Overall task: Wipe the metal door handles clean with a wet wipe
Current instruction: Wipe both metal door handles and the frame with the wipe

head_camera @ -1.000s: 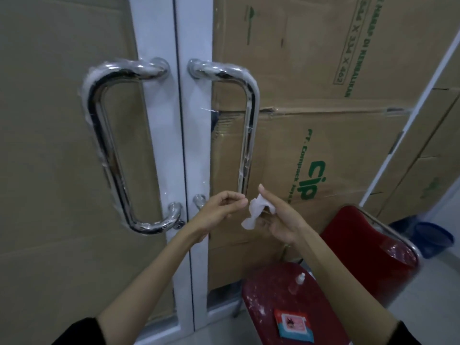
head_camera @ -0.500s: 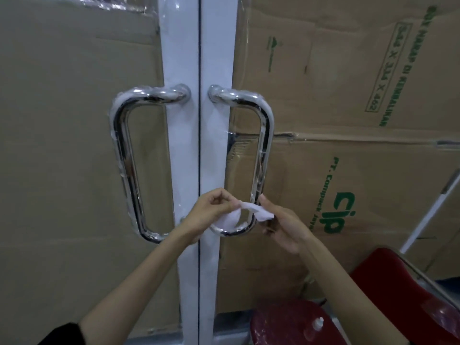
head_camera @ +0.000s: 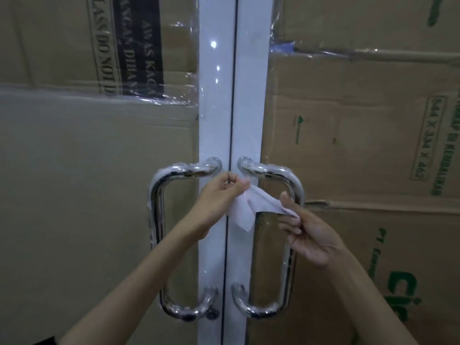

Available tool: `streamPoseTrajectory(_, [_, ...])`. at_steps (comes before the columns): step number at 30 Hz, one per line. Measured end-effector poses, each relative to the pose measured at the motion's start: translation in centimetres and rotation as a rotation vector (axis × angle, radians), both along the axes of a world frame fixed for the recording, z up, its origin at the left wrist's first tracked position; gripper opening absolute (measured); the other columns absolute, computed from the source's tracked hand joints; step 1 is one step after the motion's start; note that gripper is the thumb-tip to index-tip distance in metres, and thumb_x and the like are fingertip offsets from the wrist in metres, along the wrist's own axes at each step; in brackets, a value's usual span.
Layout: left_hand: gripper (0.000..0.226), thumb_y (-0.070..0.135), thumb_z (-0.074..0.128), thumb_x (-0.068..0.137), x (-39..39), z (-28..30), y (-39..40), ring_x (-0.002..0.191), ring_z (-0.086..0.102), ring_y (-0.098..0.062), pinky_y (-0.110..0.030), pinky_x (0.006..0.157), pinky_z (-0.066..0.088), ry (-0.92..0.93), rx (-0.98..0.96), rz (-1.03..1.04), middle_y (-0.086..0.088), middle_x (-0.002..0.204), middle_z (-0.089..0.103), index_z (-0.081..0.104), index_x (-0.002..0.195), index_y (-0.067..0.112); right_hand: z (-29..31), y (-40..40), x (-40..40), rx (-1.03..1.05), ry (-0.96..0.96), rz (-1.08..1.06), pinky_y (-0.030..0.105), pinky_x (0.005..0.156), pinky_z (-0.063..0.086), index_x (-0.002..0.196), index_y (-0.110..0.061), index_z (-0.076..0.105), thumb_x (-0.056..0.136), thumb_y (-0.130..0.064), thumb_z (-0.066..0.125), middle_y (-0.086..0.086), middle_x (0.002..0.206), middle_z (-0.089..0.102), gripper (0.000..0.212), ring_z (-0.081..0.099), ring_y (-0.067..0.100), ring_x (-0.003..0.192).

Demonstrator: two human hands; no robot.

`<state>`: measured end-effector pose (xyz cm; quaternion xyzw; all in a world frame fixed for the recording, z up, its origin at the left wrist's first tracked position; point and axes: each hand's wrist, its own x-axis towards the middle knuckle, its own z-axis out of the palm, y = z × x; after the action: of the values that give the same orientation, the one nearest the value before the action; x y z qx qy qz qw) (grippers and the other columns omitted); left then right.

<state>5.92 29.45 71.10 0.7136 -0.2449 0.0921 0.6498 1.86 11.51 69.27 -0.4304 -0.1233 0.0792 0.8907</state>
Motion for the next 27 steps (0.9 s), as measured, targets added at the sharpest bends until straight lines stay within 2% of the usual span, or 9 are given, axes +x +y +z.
streamPoseTrajectory(2, [0.018, 0.033, 0.063, 0.087, 0.0, 1.3, 0.7, 0.068, 0.048, -0.015, -0.028, 0.061, 0.033, -0.071, 0.048, 0.009, 0.001, 0.068, 0.057, 0.06, 0.084, 0.015, 0.5, 0.8, 0.0, -0.088, -0.046, 0.067, 0.012, 0.04, 0.039, 0.081, -0.013, 0.073, 0.05, -0.032, 0.089, 0.0, 0.061, 0.063, 0.04, 0.055, 0.005, 0.044])
streamPoseTrajectory(4, [0.019, 0.034, 0.066, 0.085, 0.1, 3.2, 1.7, 0.056, 0.04, -0.012, -0.027, 0.053, 0.028, -0.146, 0.145, -0.003, 0.006, 0.055, 0.05, 0.06, 0.079, 0.017, 1.4, 1.9, 0.3, -0.216, -0.08, 0.04, 0.028, 0.064, 0.058, 0.107, -0.011, 0.072, 0.064, -0.041, 0.077, 0.01, 0.099, 0.073, 0.053, 0.071, 0.019, 0.079])
streamPoseTrajectory(6, [0.021, 0.035, 0.069, 0.082, 0.5, 5.1, 3.2, 0.049, 0.034, -0.01, -0.027, 0.05, 0.024, -0.214, 0.226, -0.03, 0.008, 0.05, 0.045, 0.062, 0.079, 0.016, 2.4, 3.5, 0.8, -0.297, -0.122, -0.033, 0.034, 0.078, 0.057, 0.116, -0.006, 0.067, 0.069, -0.037, 0.076, 0.015, 0.113, 0.068, 0.056, 0.067, 0.025, 0.097])
streamPoseTrajectory(11, [0.012, 0.024, 0.07, 0.082, 1.2, 8.7, 6.5, 0.063, 0.045, -0.018, -0.028, 0.055, 0.031, -0.243, 0.299, -0.085, -0.001, 0.064, 0.058, 0.063, 0.08, 0.015, 4.5, 5.9, 1.4, -0.192, -0.25, -0.08, 0.024, 0.056, 0.057, 0.083, -0.002, 0.075, 0.079, -0.021, 0.056, 0.009, 0.077, 0.074, 0.028, 0.071, 0.014, 0.068])
streamPoseTrajectory(15, [0.01, 0.026, 0.071, 0.08, 1.9, 9.6, 7.4, 0.069, 0.052, -0.008, -0.022, 0.071, 0.041, -0.27, 0.347, -0.105, 0.009, 0.073, 0.064, 0.067, 0.081, 0.017, 5.1, 6.6, 2.3, -0.109, -0.283, -0.063, 0.038, 0.097, 0.049, 0.122, 0.0, 0.061, 0.086, -0.028, 0.055, 0.016, 0.125, 0.063, 0.046, 0.06, 0.026, 0.116])
streamPoseTrajectory(17, [0.012, 0.029, 0.07, 0.081, 2.1, 9.7, 7.3, 0.054, 0.042, -0.001, -0.014, 0.06, 0.035, -0.286, 0.391, -0.061, 0.023, 0.054, 0.058, 0.069, 0.086, 0.019, 5.3, 6.7, 2.9, -0.068, -0.267, -0.055, 0.039, 0.1, 0.046, 0.135, -0.002, 0.048, 0.089, -0.032, 0.053, 0.017, 0.136, 0.054, 0.056, 0.052, 0.028, 0.125])
streamPoseTrajectory(20, [0.013, 0.031, 0.068, 0.083, 2.7, 9.5, 7.4, 0.058, 0.041, -0.006, -0.017, 0.061, 0.036, -0.295, 0.389, 0.015, 0.025, 0.054, 0.055, 0.069, 0.091, 0.021, 5.7, 6.6, 4.0, -0.072, -0.281, -0.159, 0.036, 0.089, 0.053, 0.13, 0.003, 0.05, 0.089, -0.03, 0.053, 0.018, 0.133, 0.056, 0.053, 0.057, 0.026, 0.115])
streamPoseTrajectory(24, [0.014, 0.028, 0.066, 0.085, 3.7, 8.5, 9.0, 0.083, 0.056, -0.011, -0.023, 0.081, 0.046, -0.294, 0.387, 0.102, 0.011, 0.085, 0.064, 0.07, 0.096, 0.02, 5.1, 7.0, 5.4, -0.319, -0.453, -0.772, 0.04, 0.081, 0.055, 0.096, -0.003, 0.058, 0.088, -0.014, 0.062, 0.019, 0.105, 0.069, 0.015, 0.064, 0.022, 0.091])
streamPoseTrajectory(27, [0.015, 0.031, 0.066, 0.084, 4.1, 8.1, 10.0, 0.093, 0.062, -0.011, -0.026, 0.088, 0.047, -0.297, 0.417, 0.146, 0.005, 0.095, 0.068, 0.071, 0.096, 0.024, 4.5, 8.1, 6.6, -0.491, -0.658, -1.07, 0.023, 0.072, 0.051, 0.089, -0.012, 0.061, 0.089, -0.015, 0.064, -0.003, 0.081, 0.067, 0.005, 0.061, 0.007, 0.076])
